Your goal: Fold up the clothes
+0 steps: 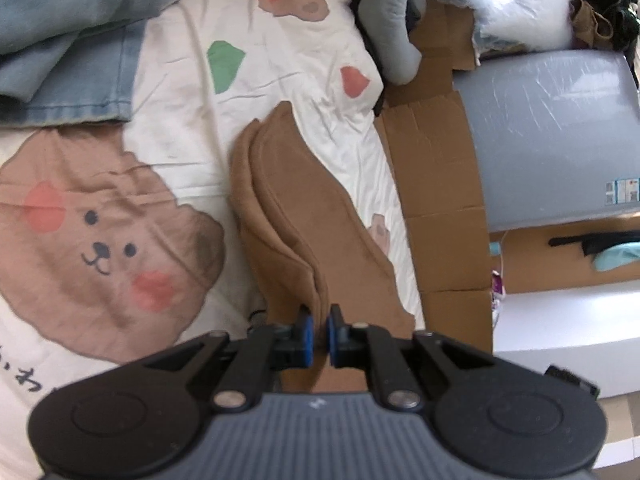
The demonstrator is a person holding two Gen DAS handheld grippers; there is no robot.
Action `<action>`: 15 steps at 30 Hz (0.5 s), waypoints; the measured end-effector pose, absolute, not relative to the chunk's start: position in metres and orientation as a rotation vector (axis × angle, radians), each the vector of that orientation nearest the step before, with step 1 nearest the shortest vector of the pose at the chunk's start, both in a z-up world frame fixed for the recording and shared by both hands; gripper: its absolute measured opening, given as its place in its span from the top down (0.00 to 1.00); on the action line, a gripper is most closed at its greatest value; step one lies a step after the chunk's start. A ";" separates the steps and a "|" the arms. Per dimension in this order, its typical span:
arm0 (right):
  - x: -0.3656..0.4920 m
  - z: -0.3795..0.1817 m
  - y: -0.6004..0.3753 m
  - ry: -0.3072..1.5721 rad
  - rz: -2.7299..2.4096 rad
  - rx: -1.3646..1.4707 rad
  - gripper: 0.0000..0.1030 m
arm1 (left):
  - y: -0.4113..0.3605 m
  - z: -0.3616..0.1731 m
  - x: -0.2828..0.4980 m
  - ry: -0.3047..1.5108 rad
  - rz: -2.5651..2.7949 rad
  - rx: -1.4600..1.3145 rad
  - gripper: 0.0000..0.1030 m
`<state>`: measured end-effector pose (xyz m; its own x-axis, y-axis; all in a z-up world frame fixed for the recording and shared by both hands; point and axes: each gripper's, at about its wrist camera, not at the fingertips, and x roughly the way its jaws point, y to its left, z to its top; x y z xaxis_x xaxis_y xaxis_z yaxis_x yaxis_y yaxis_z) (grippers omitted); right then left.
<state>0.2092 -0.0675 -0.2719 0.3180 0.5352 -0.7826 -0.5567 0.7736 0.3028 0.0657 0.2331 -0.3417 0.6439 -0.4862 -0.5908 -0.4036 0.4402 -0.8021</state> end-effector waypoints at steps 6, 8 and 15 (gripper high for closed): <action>0.186 -0.266 -0.054 0.985 0.743 -0.020 0.46 | 0.226 -0.328 0.080 0.942 -0.090 -1.143 0.93; 0.178 -0.268 -0.048 0.978 0.758 -0.015 0.46 | 0.224 -0.323 0.085 0.945 -0.104 -1.133 0.93; 0.157 -0.273 -0.023 0.948 0.804 0.004 0.46 | 0.217 -0.316 0.095 0.963 -0.136 -1.150 0.93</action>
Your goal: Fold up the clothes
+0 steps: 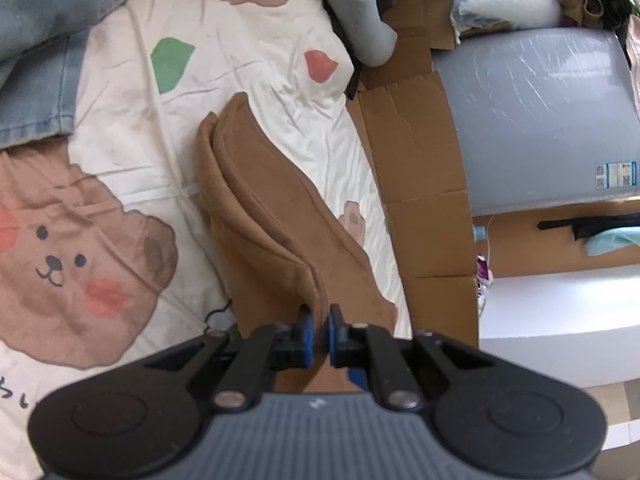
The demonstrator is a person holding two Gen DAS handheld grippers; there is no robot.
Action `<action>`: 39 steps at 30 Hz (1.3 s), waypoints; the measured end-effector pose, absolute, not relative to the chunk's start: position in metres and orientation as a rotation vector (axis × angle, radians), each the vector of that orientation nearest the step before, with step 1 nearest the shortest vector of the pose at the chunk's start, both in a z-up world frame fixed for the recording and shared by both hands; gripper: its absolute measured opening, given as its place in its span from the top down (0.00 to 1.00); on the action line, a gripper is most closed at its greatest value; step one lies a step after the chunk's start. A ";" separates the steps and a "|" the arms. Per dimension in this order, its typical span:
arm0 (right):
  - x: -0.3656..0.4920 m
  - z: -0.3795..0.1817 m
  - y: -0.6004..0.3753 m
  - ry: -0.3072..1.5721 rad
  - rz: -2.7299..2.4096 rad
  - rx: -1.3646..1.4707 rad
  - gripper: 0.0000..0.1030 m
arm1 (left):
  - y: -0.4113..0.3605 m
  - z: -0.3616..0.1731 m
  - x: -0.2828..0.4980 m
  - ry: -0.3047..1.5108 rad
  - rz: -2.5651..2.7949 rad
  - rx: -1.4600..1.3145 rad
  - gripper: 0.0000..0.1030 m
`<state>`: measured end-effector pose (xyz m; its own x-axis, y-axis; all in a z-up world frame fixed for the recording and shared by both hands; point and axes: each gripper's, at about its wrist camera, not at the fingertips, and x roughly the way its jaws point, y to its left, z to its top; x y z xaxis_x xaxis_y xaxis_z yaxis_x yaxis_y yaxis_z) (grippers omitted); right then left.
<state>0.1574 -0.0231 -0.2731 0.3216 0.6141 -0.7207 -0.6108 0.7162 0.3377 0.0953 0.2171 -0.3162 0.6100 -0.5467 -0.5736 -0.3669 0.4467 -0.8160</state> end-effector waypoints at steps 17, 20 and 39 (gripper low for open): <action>0.133 -0.282 0.055 0.736 0.741 -0.207 0.46 | 0.221 -0.320 0.098 0.987 -0.167 -1.218 0.93; 0.131 -0.283 0.068 0.702 0.739 -0.269 0.47 | 0.222 -0.323 0.096 0.984 -0.169 -1.237 0.93; 0.146 -0.287 0.060 0.757 0.699 -0.193 0.97 | 0.274 -0.320 0.093 0.879 -0.068 -1.175 0.32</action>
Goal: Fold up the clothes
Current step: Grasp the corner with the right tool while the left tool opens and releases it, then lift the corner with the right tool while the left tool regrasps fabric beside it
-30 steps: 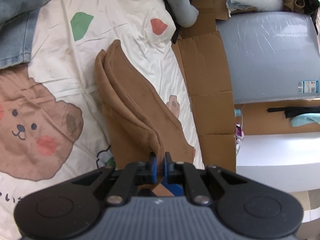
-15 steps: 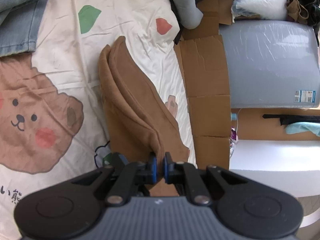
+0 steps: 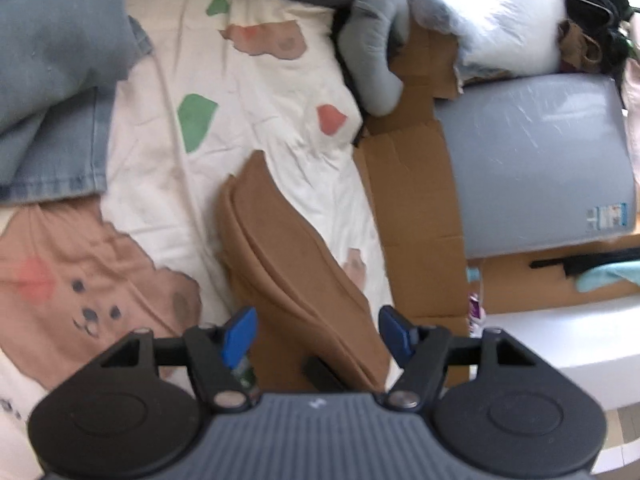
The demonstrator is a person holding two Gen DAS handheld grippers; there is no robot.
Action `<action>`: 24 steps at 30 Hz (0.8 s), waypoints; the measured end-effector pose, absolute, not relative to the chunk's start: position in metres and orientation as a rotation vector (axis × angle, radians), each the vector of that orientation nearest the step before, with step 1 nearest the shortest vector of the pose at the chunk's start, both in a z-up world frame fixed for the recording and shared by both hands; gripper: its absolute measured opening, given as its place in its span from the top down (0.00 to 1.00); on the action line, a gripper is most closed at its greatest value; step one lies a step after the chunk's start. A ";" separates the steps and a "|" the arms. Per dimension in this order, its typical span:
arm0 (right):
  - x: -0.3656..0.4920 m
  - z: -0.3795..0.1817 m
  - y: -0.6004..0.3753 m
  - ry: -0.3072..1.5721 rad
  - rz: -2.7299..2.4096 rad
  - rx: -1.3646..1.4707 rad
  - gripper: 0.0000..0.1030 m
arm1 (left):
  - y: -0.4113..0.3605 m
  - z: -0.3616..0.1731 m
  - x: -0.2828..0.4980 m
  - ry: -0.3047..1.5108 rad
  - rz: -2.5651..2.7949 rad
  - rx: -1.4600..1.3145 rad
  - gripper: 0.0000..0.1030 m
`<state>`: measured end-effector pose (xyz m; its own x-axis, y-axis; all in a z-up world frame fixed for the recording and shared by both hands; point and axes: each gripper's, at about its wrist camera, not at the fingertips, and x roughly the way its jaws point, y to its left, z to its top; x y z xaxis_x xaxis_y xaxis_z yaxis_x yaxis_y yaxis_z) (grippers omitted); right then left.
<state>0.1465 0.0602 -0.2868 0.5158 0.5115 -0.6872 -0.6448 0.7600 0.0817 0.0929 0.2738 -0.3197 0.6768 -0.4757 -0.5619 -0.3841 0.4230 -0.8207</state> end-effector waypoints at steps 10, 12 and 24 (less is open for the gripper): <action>0.146 -0.285 0.059 0.756 0.723 -0.150 0.97 | 0.285 -0.358 0.162 1.073 -0.041 -0.984 0.30; 0.147 -0.284 0.057 0.758 0.724 -0.133 0.97 | 0.283 -0.365 0.171 1.096 -0.051 -0.953 0.30; 0.143 -0.286 0.047 0.789 0.707 -0.016 0.98 | 0.287 -0.411 0.225 1.153 -0.043 -0.961 0.33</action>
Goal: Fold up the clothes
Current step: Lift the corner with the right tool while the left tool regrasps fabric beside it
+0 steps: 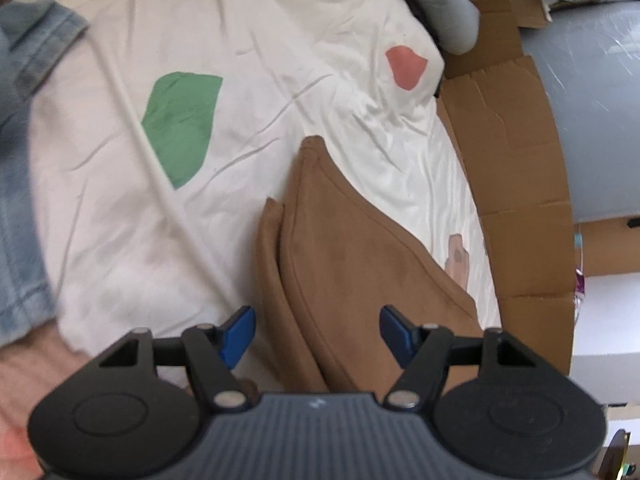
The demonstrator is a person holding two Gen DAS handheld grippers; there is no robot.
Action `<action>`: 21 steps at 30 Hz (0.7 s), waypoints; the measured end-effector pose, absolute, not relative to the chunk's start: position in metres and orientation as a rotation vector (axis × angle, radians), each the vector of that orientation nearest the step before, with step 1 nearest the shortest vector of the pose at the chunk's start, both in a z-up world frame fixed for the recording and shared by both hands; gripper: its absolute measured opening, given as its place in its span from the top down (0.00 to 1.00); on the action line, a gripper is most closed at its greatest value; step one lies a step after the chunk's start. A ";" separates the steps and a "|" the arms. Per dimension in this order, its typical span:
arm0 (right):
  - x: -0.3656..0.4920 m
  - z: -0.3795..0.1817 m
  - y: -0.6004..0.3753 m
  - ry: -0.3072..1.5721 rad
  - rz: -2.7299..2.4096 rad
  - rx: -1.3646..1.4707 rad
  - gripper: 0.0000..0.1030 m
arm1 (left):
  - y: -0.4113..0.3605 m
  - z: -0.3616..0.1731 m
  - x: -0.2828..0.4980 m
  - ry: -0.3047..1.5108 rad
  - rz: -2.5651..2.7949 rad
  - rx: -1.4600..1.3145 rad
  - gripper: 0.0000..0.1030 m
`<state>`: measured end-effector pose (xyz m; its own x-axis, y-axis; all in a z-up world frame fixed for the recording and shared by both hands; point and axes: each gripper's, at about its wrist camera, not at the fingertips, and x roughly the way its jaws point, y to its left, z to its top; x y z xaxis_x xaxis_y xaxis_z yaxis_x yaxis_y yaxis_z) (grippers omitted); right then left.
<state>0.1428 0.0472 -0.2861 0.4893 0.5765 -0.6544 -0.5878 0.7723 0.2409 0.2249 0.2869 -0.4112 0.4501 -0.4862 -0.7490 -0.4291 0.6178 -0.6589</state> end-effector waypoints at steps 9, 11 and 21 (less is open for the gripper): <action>0.149 -0.283 0.042 0.813 0.704 0.008 0.98 | 0.286 -0.432 0.249 1.222 -0.016 -0.929 0.72; 0.151 -0.283 0.040 0.833 0.704 0.027 0.98 | 0.286 -0.431 0.251 1.237 -0.002 -0.927 0.85; 0.178 -0.265 0.031 0.965 0.829 -0.118 0.99 | 0.278 -0.398 0.260 1.210 -0.008 -0.913 0.91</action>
